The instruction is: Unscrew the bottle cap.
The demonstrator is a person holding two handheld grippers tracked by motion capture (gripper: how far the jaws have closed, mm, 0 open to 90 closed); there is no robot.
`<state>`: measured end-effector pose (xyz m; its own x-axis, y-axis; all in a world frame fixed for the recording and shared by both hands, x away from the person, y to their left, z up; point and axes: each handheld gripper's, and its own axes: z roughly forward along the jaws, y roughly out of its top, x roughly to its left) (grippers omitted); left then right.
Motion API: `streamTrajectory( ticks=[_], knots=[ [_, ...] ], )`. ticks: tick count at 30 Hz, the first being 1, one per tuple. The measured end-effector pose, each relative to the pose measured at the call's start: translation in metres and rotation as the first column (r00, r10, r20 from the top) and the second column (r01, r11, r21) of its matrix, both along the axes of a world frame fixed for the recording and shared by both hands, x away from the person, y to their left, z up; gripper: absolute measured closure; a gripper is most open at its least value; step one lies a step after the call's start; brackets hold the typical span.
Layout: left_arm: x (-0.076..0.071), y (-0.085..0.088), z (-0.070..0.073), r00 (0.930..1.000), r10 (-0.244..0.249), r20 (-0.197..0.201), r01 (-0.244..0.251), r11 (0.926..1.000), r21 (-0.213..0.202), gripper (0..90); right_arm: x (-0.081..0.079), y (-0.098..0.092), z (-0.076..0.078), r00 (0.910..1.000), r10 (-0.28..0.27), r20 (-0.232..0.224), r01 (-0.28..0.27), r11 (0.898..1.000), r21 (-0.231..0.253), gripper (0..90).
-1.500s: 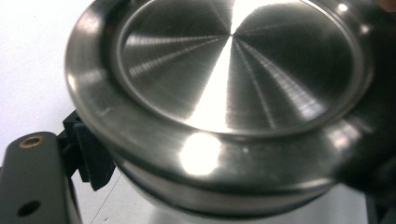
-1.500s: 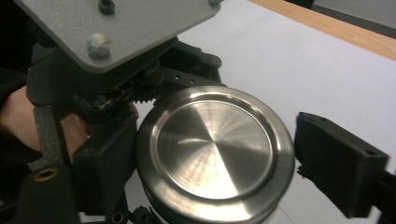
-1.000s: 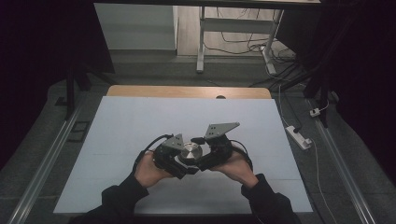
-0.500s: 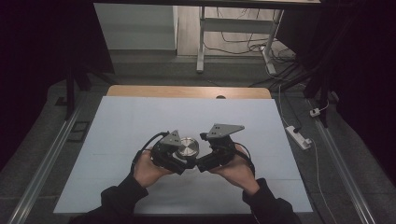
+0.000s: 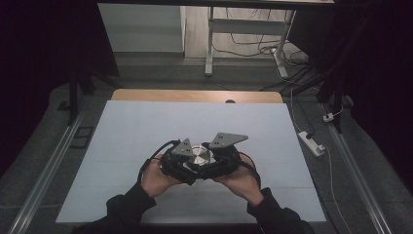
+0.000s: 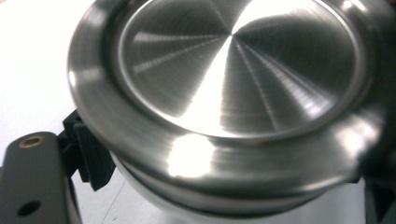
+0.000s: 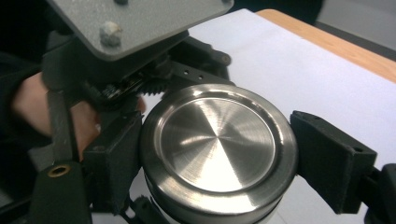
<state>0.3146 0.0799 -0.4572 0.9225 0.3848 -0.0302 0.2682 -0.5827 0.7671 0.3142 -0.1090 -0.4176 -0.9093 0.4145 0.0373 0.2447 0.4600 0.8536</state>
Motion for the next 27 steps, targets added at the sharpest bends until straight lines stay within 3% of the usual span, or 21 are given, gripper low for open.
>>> streamTrajectory(
  ticks=[3, 5, 6, 7, 8, 9, 10, 11, 12, 14, 15, 16, 17, 18, 19, 20, 21, 23, 27],
  knots=[
    [0.0, 0.002, 0.001, 0.9978, -0.064, -0.017, 0.063, 0.9975, -0.03, 15.1, 0.004, -0.008, 0.002, 0.9944, 0.102, -0.025, -0.101, 0.994, 0.032, 19.3],
    [-0.001, 0.002, 0.002, 0.9939, -0.107, -0.026, 0.105, 0.9932, -0.05, 15.0, 0.007, -0.012, 0.004, 0.9859, 0.161, -0.043, -0.159, 0.986, 0.046, 19.2],
    [-0.001, 0.002, 0.003, 0.9915, -0.127, -0.026, 0.126, 0.9905, -0.056, 15.0, 0.007, -0.012, 0.004, 0.9859, 0.161, -0.043, -0.159, 0.986, 0.046, 19.2],
    [-0.002, 0.002, 0.004, 0.9887, -0.147, -0.028, 0.146, 0.9874, -0.062, 15.0, 0.008, -0.016, 0.005, 0.9732, 0.226, -0.043, -0.223, 0.973, 0.065, 19.3],
    [-0.003, 0.001, 0.004, 0.9853, -0.168, -0.029, 0.166, 0.9838, -0.067, 15.0, 0.009, -0.018, 0.005, 0.9657, 0.256, -0.045, -0.252, 0.965, 0.073, 19.2],
    [-0.003, 0.001, 0.005, 0.9819, -0.187, -0.031, 0.184, 0.9801, -0.074, 15.0, 0.009, -0.018, 0.005, 0.9657, 0.256, -0.045, -0.252, 0.965, 0.073, 19.2],
    [-0.004, 0.0, 0.005, 0.9781, -0.206, -0.032, 0.203, 0.9761, -0.079, 15.1, 0.01, -0.02, 0.005, 0.9572, 0.285, -0.048, -0.281, 0.956, 0.085, 19.2],
    [-0.004, 0.0, 0.005, 0.9758, -0.216, -0.034, 0.213, 0.9736, -0.083, 15.0, 0.012, -0.023, 0.004, 0.9424, 0.329, -0.06, -0.322, 0.941, 0.107, 19.1],
    [-0.005, -0.001, 0.005, 0.975, -0.22, -0.034, 0.216, 0.9728, -0.083, 15.0, 0.013, -0.024, 0.004, 0.9403, 0.334, -0.066, -0.326, 0.939, 0.109, 19.0],
    [-0.005, -0.001, 0.005, 0.9797, -0.198, -0.03, 0.195, 0.9775, -0.079, 15.0, 0.013, -0.024, 0.004, 0.9425, 0.326, -0.075, -0.317, 0.942, 0.111, 17.0],
    [-0.004, 0.0, 0.006, 0.983, -0.181, -0.03, 0.178, 0.981, -0.076, 15.0, 0.012, -0.022, 0.007, 0.9603, 0.262, -0.096, -0.253, 0.963, 0.092, 8.3],
    [-0.003, 0.001, 0.006, 0.9874, -0.156, -0.028, 0.153, 0.9855, -0.073, 15.0, 0.012, -0.022, 0.007, 0.9603, 0.262, -0.096, -0.253, 0.963, 0.092, 8.3],
    [0.0, 0.005, 0.005, 0.9949, -0.097, -0.027, 0.095, 0.993, -0.069, 15.0, 0.01, -0.022, 0.013, 0.9784, 0.186, -0.091, -0.177, 0.98, 0.091, 6.6],
    [0.0, 0.005, 0.005, 0.9949, -0.097, -0.027, 0.095, 0.993, -0.069, 15.0, 0.01, -0.022, 0.013, 0.9784, 0.186, -0.091, -0.177, 0.98, 0.091, 6.6],
    [0.001, 0.006, 0.005, 0.9975, -0.064, -0.029, 0.062, 0.9955, -0.072, 15.0, 0.006, -0.02, 0.017, 0.9946, 0.085, -0.059, -0.082, 0.995, 0.05, 6.1],
    [0.002, 0.008, 0.005, 0.9992, -0.03, -0.026, 0.029, 0.9974, -0.066, 15.0, 0.006, -0.02, 0.017, 0.9946, 0.085, -0.059, -0.082, 0.995, 0.05, 6.1],
    [0.002, 0.008, 0.004, 0.9997, 0.002, -0.024, -0.003, 0.9982, -0.06, 15.0, 0.002, -0.017, 0.018, 0.9991, 0.022, -0.037, -0.021, 0.999, 0.04, 6.3],
    [0.003, 0.008, 0.004, 0.9988, 0.045, -0.017, -0.046, 0.998, -0.043, 15.0, 0.001, -0.015, 0.017, 0.9995, -0.002, -0.032, 0.003, 0.999, 0.039, 6.4],
    [0.001, 0.004, 0.003, 0.9981, 0.061, -0.01, -0.062, 0.9979, -0.018, 15.0, -0.003, -0.004, 0.01, 0.9993, -0.037, -0.007, 0.037, 0.999, 0.02, 7.9]
  ],
)
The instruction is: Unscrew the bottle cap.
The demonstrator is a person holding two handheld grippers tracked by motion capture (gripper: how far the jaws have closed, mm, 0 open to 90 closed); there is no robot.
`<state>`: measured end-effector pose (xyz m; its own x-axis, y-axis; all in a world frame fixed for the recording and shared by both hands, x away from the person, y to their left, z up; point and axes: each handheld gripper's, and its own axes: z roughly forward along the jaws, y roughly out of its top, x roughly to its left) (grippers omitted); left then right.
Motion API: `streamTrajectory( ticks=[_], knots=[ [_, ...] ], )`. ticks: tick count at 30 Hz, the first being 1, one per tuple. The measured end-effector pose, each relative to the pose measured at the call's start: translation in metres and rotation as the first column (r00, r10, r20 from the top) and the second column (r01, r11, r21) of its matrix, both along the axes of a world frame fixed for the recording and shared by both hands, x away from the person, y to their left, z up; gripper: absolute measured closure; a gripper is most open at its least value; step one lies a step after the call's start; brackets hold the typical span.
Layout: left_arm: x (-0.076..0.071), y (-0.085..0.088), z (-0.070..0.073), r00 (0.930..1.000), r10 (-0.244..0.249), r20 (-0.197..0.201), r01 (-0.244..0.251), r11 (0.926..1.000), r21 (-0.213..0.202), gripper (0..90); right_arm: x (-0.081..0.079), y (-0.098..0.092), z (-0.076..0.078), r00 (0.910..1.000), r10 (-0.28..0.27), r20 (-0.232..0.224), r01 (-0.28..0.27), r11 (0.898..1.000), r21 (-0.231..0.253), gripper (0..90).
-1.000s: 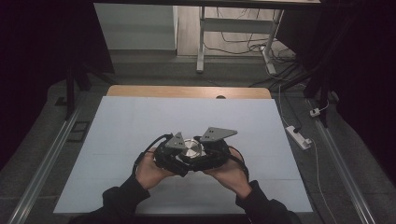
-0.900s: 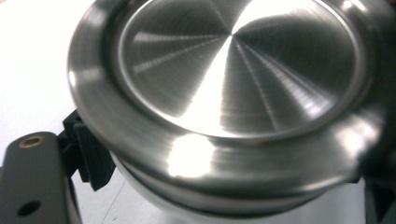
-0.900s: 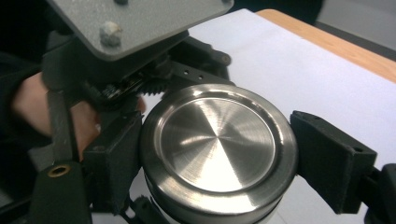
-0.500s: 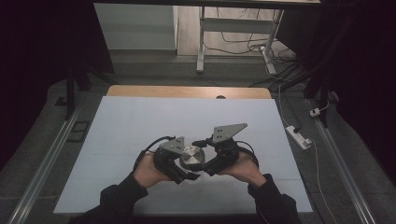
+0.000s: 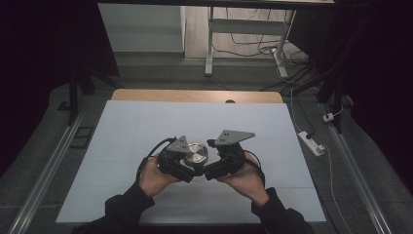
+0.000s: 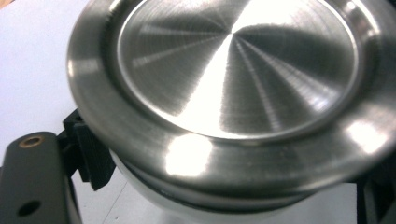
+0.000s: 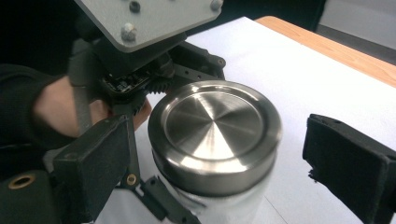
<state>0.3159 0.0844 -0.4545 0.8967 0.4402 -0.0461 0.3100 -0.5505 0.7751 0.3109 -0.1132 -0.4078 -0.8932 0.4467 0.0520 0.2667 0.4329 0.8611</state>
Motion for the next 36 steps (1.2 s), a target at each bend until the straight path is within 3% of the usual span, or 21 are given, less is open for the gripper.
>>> streamTrajectory(
  ticks=[5, 9, 12, 13, 14, 17, 18, 19, 21, 22, 23, 24, 25, 26, 27, 28, 29, 30, 31, 33, 36],
  knots=[
    [-0.003, -0.006, 0.001, 0.9998, -0.017, 0.015, 0.016, 0.9995, 0.027, 15.1, -0.003, 0.007, -0.007, 0.9987, -0.023, 0.045, 0.025, 0.999, -0.037, 16.2],
    [-0.003, -0.005, 0.001, 0.9977, -0.067, 0.012, 0.066, 0.9974, 0.027, 15.0, -0.005, 0.006, -0.006, 0.9982, 0.023, 0.055, -0.02, 0.998, -0.053, 18.6],
    [-0.003, -0.002, 0.002, 0.9911, -0.133, -0.009, 0.133, 0.9909, -0.021, 15.0, -0.001, 0.0, -0.003, 0.9956, 0.092, 0.021, -0.091, 0.995, -0.026, 19.4],
    [-0.003, -0.001, 0.002, 0.9881, -0.153, -0.013, 0.153, 0.9878, -0.031, 15.0, 0.001, -0.004, -0.002, 0.9893, 0.145, 0.01, -0.145, 0.989, -0.004, 19.4],
    [-0.003, -0.001, 0.003, 0.9848, -0.173, -0.016, 0.172, 0.9842, -0.041, 15.0, 0.001, -0.004, -0.002, 0.9893, 0.145, 0.01, -0.145, 0.989, -0.004, 19.4],
    [-0.004, 0.0, 0.005, 0.9715, -0.236, -0.023, 0.234, 0.9695, -0.074, 15.0, 0.004, -0.01, -0.001, 0.9729, 0.231, 0.003, -0.231, 0.972, 0.032, 19.4],
    [-0.005, 0.0, 0.005, 0.966, -0.257, -0.023, 0.255, 0.9635, -0.082, 15.0, 0.007, -0.014, 0.0, 0.9575, 0.288, -0.009, -0.287, 0.956, 0.06, 19.4],
    [-0.005, 0.0, 0.005, 0.9596, -0.28, -0.023, 0.277, 0.9565, -0.091, 15.0, 0.007, -0.014, 0.0, 0.9575, 0.288, -0.009, -0.287, 0.956, 0.06, 19.4],
    [-0.007, -0.001, 0.006, 0.9461, -0.323, -0.018, 0.32, 0.9423, -0.097, 15.0, 0.008, -0.017, 0.0, 0.9365, 0.351, -0.008, -0.349, 0.934, 0.078, 19.4],
    [-0.008, -0.002, 0.006, 0.9416, -0.336, -0.016, 0.333, 0.9377, -0.098, 15.0, 0.009, -0.02, 0.0, 0.9167, 0.399, -0.014, -0.396, 0.913, 0.091, 19.3],
    [-0.009, -0.003, 0.006, 0.9384, -0.345, -0.012, 0.343, 0.9349, -0.092, 15.0, 0.009, -0.02, 0.0, 0.9167, 0.399, -0.014, -0.396, 0.913, 0.091, 19.3],
    [-0.009, -0.004, 0.006, 0.9391, -0.343, -0.012, 0.341, 0.9362, -0.084, 15.0, 0.009, -0.021, -0.001, 0.9098, 0.415, -0.019, -0.412, 0.908, 0.08, 19.2],
    [-0.009, -0.005, 0.005, 0.9444, -0.328, -0.014, 0.327, 0.9421, -0.076, 15.0, 0.009, -0.021, -0.001, 0.9098, 0.415, -0.019, -0.412, 0.908, 0.08, 19.2],
    [-0.008, -0.006, 0.005, 0.9527, -0.303, -0.02, 0.301, 0.9508, -0.074, 15.0, 0.009, -0.021, 0.0, 0.9186, 0.394, -0.032, -0.391, 0.918, 0.067, 19.0],
    [-0.007, -0.005, 0.005, 0.9616, -0.274, -0.021, 0.272, 0.96, -0.067, 15.0, 0.009, -0.02, 0.002, 0.933, 0.358, -0.036, -0.356, 0.933, 0.048, 17.3],
    [-0.006, -0.005, 0.004, 0.9707, -0.239, -0.023, 0.238, 0.9695, -0.059, 15.0, 0.007, -0.017, 0.005, 0.961, 0.273, -0.045, -0.272, 0.962, 0.031, 11.7],
    [-0.004, -0.004, 0.002, 0.9841, -0.176, -0.018, 0.176, 0.9836, -0.04, 15.0, 0.005, -0.014, 0.007, 0.9708, 0.235, -0.05, -0.234, 0.972, 0.021, 11.3],
    [-0.004, -0.004, 0.002, 0.9841, -0.176, -0.018, 0.176, 0.9836, -0.04, 15.0, 0.003, -0.012, 0.008, 0.982, 0.185, -0.04, -0.185, 0.983, -0.004, 11.2],
    [-0.003, -0.003, 0.001, 0.9883, -0.151, -0.021, 0.15, 0.9879, -0.038, 15.0, 0.003, -0.012, 0.008, 0.982, 0.185, -0.04, -0.185, 0.983, -0.004, 11.2],
    [-0.001, -0.003, 0.0, 0.9937, -0.108, -0.028, 0.107, 0.9934, -0.041, 15.0, -0.002, -0.006, 0.007, 0.9935, 0.113, -0.01, -0.114, 0.993, -0.044, 11.3],
    [-0.003, -0.005, 0.0, 0.9973, -0.072, -0.014, 0.072, 0.9972, -0.023, 15.0, -0.005, 0.001, 0.004, 0.9984, 0.051, 0.023, -0.05, 0.997, -0.058, 15.6]
  ],
)
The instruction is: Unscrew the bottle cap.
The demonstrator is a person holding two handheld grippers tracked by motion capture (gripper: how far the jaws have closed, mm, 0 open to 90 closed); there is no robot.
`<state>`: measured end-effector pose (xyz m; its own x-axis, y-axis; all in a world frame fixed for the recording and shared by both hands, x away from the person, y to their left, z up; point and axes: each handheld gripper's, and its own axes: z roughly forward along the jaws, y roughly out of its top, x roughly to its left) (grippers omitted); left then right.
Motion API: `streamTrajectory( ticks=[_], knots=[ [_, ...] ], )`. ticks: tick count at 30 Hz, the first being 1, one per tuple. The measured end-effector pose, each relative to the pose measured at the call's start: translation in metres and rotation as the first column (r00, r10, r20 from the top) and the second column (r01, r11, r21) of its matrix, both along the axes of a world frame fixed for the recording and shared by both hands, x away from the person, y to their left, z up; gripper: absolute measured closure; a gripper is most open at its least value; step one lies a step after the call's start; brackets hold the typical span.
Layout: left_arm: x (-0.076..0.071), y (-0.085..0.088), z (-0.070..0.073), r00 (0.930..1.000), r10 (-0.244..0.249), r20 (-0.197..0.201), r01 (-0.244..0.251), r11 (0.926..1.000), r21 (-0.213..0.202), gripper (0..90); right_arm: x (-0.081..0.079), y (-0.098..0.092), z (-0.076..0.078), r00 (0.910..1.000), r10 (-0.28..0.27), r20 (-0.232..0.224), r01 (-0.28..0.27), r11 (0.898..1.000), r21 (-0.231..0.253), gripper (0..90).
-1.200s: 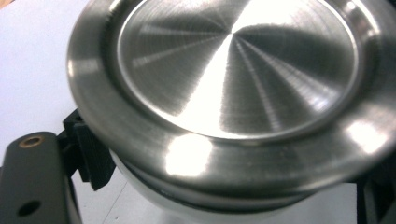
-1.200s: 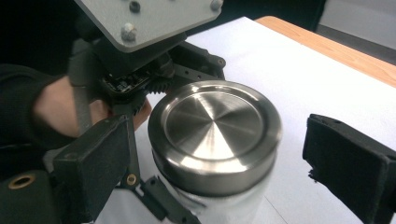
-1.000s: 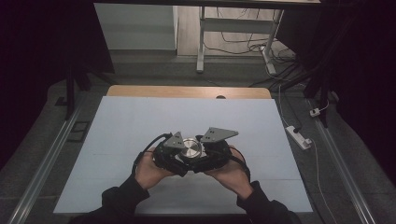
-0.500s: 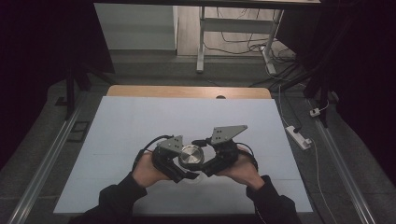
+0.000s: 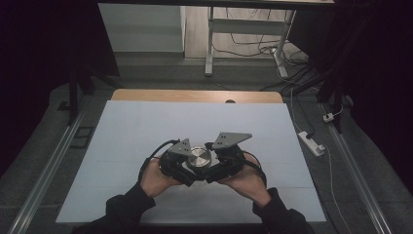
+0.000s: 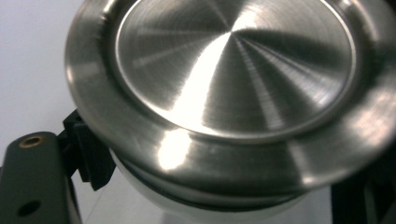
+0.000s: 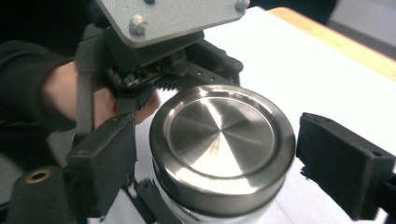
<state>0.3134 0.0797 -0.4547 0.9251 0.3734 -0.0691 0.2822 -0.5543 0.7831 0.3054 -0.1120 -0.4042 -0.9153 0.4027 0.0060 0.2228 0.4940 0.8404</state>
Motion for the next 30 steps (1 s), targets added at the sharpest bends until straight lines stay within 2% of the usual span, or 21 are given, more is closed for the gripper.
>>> streamTrajectory(
  ticks=[3, 5, 6, 7, 8, 9, 10, 11, 13, 14, 15, 16, 17, 18, 19, 20, 22, 23, 26, 28, 30],
  knots=[
    [-0.001, 0.0, 0.001, 1.0, -0.002, 0.005, 0.002, 1.0, 0.002, 15.0, 0.0, 0.002, -0.004, 0.9996, -0.017, 0.023, 0.017, 1.0, 0.002, 19.3],
    [-0.001, 0.001, 0.002, 0.9995, -0.031, 0.011, 0.031, 0.9995, 0.007, 15.0, 0.0, 0.001, -0.004, 0.9998, -0.004, 0.022, 0.004, 1.0, 0.011, 19.4],
    [-0.001, 0.002, 0.002, 0.9985, -0.055, 0.007, 0.055, 0.9985, 0.0, 15.0, 0.0, -0.001, -0.003, 0.999, 0.038, 0.024, -0.038, 0.999, 0.007, 19.4],
    [-0.001, 0.003, 0.002, 0.9964, -0.085, 0.003, 0.085, 0.9964, -0.008, 15.0, 0.0, -0.001, -0.003, 0.999, 0.038, 0.024, -0.038, 0.999, 0.007, 19.4],
    [-0.001, 0.003, 0.003, 0.9934, -0.114, 0.002, 0.114, 0.9933, -0.018, 15.0, 0.0, -0.002, -0.002, 0.9974, 0.069, 0.021, -0.069, 0.998, 0.008, 19.4],
    [-0.002, 0.004, 0.003, 0.9897, -0.143, -0.001, 0.143, 0.9893, -0.029, 15.0, 0.001, -0.006, -0.001, 0.9899, 0.141, 0.011, -0.142, 0.99, 0.026, 19.4],
    [-0.003, 0.004, 0.004, 0.9857, -0.169, -0.002, 0.168, 0.9851, -0.036, 15.0, 0.002, -0.008, 0.0, 0.9847, 0.175, -0.001, -0.174, 0.984, 0.035, 19.5],
    [-0.004, 0.003, 0.005, 0.9816, -0.191, -0.001, 0.191, 0.9806, -0.044, 15.0, 0.002, -0.008, 0.0, 0.9847, 0.175, -0.001, -0.174, 0.984, 0.035, 19.5],
    [-0.006, 0.002, 0.006, 0.9701, -0.243, 0.003, 0.243, 0.9686, -0.054, 15.0, 0.005, -0.013, 0.002, 0.9684, 0.249, -0.009, -0.248, 0.967, 0.053, 19.5],
    [-0.007, 0.001, 0.007, 0.9641, -0.266, 0.006, 0.265, 0.9628, -0.05, 15.0, 0.007, -0.018, 0.002, 0.9446, 0.328, -0.018, -0.326, 0.943, 0.072, 19.5],
    [-0.009, 0.0, 0.008, 0.9586, -0.285, 0.012, 0.285, 0.9575, -0.046, 15.0, 0.007, -0.018, 0.002, 0.9446, 0.328, -0.018, -0.326, 0.943, 0.072, 19.5],
    [-0.01, -0.001, 0.008, 0.9564, -0.292, 0.013, 0.292, 0.9556, -0.038, 15.0, 0.008, -0.02, 0.001, 0.9328, 0.36, -0.017, -0.358, 0.931, 0.077, 19.4],
    [-0.01, -0.002, 0.008, 0.9587, -0.284, 0.013, 0.284, 0.958, -0.035, 15.0, 0.009, -0.021, 0.001, 0.925, 0.379, -0.017, -0.377, 0.922, 0.084, 19.3],
    [-0.01, -0.003, 0.008, 0.9626, -0.271, 0.013, 0.271, 0.962, -0.034, 15.0, 0.009, -0.022, 0.001, 0.9297, 0.368, -0.012, -0.366, 0.927, 0.075, 18.6],
    [-0.008, -0.002, 0.008, 0.9682, -0.25, 0.009, 0.25, 0.9675, -0.038, 15.0, 0.009, -0.022, 0.002, 0.9413, 0.338, -0.008, -0.336, 0.939, 0.072, 15.1],
    [-0.007, 0.0, 0.008, 0.9744, -0.225, 0.005, 0.225, 0.9735, -0.042, 15.0, 0.009, -0.022, 0.002, 0.9413, 0.338, -0.008, -0.336, 0.939, 0.072, 15.1],
    [-0.004, 0.003, 0.008, 0.9874, -0.158, 0.002, 0.158, 0.9865, -0.043, 15.0, 0.009, -0.021, 0.005, 0.9672, 0.253, -0.025, -0.25, 0.965, 0.083, 7.6],
    [-0.002, 0.005, 0.008, 0.992, -0.126, 0.001, 0.126, 0.9911, -0.043, 15.0, 0.009, -0.021, 0.005, 0.9672, 0.253, -0.025, -0.25, 0.965, 0.083, 7.6],
    [0.0, 0.008, 0.007, 0.9984, -0.057, 0.002, 0.057, 0.9976, -0.039, 15.0, 0.003, -0.014, 0.008, 0.99, 0.141, -0.001, -0.141, 0.989, 0.042, 6.7],
    [0.0, 0.007, 0.006, 0.9991, -0.043, 0.002, 0.043, 0.9985, -0.034, 15.0, -0.002, -0.008, 0.007, 0.9953, 0.094, 0.025, -0.094, 0.995, 0.021, 8.0],
    [-0.001, 0.005, 0.007, 0.9987, -0.05, 0.011, 0.05, 0.9986, -0.018, 15.0, -0.004, -0.003, 0.005, 0.9982, 0.05, 0.031, -0.051, 0.998, 0.03, 10.4]
  ],
)
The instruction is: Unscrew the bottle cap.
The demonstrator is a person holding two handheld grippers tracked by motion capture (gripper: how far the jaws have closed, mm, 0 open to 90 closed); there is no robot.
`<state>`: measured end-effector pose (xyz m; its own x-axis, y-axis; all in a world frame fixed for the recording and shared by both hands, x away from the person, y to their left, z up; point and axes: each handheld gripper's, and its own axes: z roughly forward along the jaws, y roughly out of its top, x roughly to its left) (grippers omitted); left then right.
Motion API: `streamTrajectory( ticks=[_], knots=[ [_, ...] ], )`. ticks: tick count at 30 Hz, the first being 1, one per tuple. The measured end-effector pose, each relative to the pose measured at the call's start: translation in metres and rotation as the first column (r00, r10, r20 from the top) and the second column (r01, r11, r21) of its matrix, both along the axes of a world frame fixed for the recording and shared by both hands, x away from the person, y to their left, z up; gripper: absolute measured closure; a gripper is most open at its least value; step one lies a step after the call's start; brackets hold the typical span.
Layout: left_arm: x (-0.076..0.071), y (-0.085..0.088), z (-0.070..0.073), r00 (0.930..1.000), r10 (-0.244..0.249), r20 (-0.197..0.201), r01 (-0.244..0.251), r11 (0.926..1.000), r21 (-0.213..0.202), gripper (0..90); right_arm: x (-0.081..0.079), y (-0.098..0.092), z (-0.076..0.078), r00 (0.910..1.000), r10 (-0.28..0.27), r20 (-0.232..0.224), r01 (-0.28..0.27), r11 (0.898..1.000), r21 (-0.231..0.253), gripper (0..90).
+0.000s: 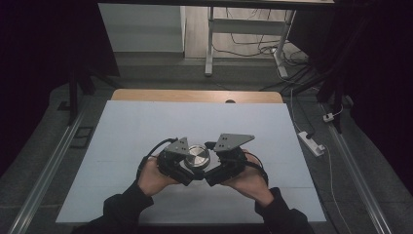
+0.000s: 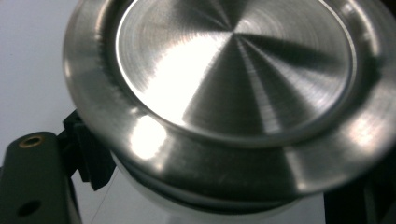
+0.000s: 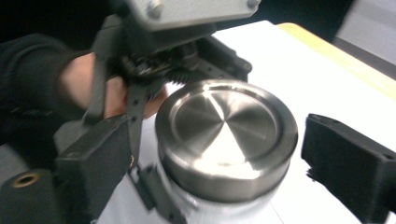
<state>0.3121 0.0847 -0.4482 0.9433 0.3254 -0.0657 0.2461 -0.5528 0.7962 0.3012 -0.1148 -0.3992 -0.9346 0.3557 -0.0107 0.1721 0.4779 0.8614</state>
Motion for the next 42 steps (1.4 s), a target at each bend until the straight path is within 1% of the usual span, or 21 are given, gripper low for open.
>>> streamTrajectory(
  ticks=[2, 7, 8, 10, 11, 14, 18, 24, 27, 29, 31, 33, 34, 35, 36, 37, 38, 39, 40, 41, 42],
  knots=[
    [-0.002, -0.003, 0.0, 1.0, -0.005, 0.005, 0.005, 0.9999, 0.009, 15.0, 0.0, 0.002, -0.003, 0.9995, -0.032, 0.002, 0.032, 0.999, 0.013, 16.6],
    [-0.002, -0.005, -0.001, 0.9997, -0.025, 0.003, 0.025, 0.9995, 0.017, 15.0, 0.001, 0.001, -0.007, 0.9999, -0.011, 0.002, 0.011, 1.0, 0.007, 19.3],
    [-0.002, -0.005, -0.001, 0.9993, -0.037, -0.001, 0.037, 0.9992, 0.018, 15.0, 0.002, 0.001, -0.007, 0.9998, 0.014, 0.01, -0.014, 1.0, -0.008, 19.4],
    [-0.002, -0.005, -0.003, 0.9969, -0.078, -0.003, 0.078, 0.9968, 0.015, 15.0, 0.004, -0.001, -0.008, 0.9981, 0.06, -0.014, -0.06, 0.998, 0.004, 19.5],
    [-0.002, -0.004, -0.003, 0.9948, -0.102, -0.007, 0.102, 0.9947, 0.009, 15.0, 0.004, -0.001, -0.008, 0.9981, 0.06, -0.014, -0.06, 0.998, 0.004, 19.5],
    [-0.001, -0.003, -0.004, 0.9885, -0.15, -0.019, 0.15, 0.9887, -0.01, 15.0, 0.008, -0.006, -0.008, 0.9912, 0.124, -0.045, -0.124, 0.992, 0.019, 19.6],
    [-0.001, -0.002, -0.003, 0.9805, -0.196, -0.017, 0.196, 0.9806, -0.016, 15.0, 0.009, -0.008, -0.008, 0.9827, 0.178, -0.052, -0.176, 0.984, 0.033, 19.6],
    [-0.004, -0.002, -0.001, 0.9678, -0.251, -0.015, 0.251, 0.9675, -0.034, 15.0, 0.008, -0.011, -0.006, 0.9683, 0.245, -0.049, -0.243, 0.969, 0.046, 19.6],
    [-0.006, -0.002, 0.0, 0.9582, -0.286, -0.009, 0.285, 0.9576, -0.039, 15.0, 0.007, -0.012, -0.005, 0.9576, 0.283, -0.051, -0.28, 0.958, 0.061, 19.7],
    [-0.007, -0.002, 0.001, 0.9495, -0.314, -0.003, 0.313, 0.9487, -0.042, 15.0, 0.007, -0.013, -0.005, 0.9491, 0.311, -0.05, -0.307, 0.949, 0.069, 19.7],
    [-0.008, -0.002, 0.001, 0.9384, -0.346, -0.002, 0.345, 0.9375, -0.046, 15.0, 0.007, -0.014, -0.005, 0.936, 0.347, -0.056, -0.342, 0.936, 0.086, 19.7],
    [-0.009, -0.003, 0.001, 0.9343, -0.357, 0.001, 0.356, 0.9332, -0.048, 15.1, 0.007, -0.015, -0.005, 0.9244, 0.376, -0.063, -0.37, 0.924, 0.094, 19.6],
    [-0.009, -0.004, 0.001, 0.9367, -0.35, -0.003, 0.35, 0.9356, -0.048, 15.0, 0.007, -0.015, -0.006, 0.9196, 0.387, -0.067, -0.38, 0.92, 0.099, 19.5],
    [-0.009, -0.005, 0.001, 0.9405, -0.34, -0.002, 0.339, 0.9397, -0.042, 15.0, 0.008, -0.016, -0.005, 0.9273, 0.366, -0.077, -0.36, 0.929, 0.089, 18.8],
    [-0.008, -0.005, 0.001, 0.9487, -0.316, 0.005, 0.316, 0.948, -0.036, 15.0, 0.009, -0.016, -0.005, 0.9363, 0.342, -0.081, -0.335, 0.938, 0.085, 17.1],
    [-0.008, -0.005, 0.001, 0.9587, -0.284, 0.01, 0.284, 0.9584, -0.027, 15.0, 0.009, -0.016, -0.005, 0.9363, 0.342, -0.081, -0.335, 0.938, 0.085, 17.1],
    [-0.006, -0.004, 0.001, 0.9698, -0.244, 0.012, 0.244, 0.9697, -0.015, 15.0, 0.012, -0.017, -0.003, 0.9583, 0.268, -0.1, -0.257, 0.961, 0.105, 8.7],
    [-0.004, -0.003, 0.001, 0.9796, -0.201, 0.008, 0.201, 0.9795, -0.011, 15.0, 0.012, -0.017, -0.003, 0.9583, 0.268, -0.1, -0.257, 0.961, 0.105, 8.7],
    [-0.002, -0.001, 0.0, 0.9869, -0.161, 0.005, 0.161, 0.9869, -0.007, 15.0, 0.014, -0.018, 0.0, 0.9785, 0.184, -0.093, -0.175, 0.979, 0.102, 4.8],
    [-0.001, 0.0, -0.001, 0.992, -0.126, 0.006, 0.126, 0.992, -0.005, 15.0, 0.014, -0.018, 0.0, 0.9785, 0.184, -0.093, -0.175, 0.979, 0.102, 4.8],
    [0.001, 0.002, -0.001, 0.9954, -0.095, 0.005, 0.095, 0.9954, -0.003, 15.0, 0.014, -0.018, 0.0, 0.9844, 0.155, -0.083, -0.147, 0.985, 0.094, 3.6]
  ],
)
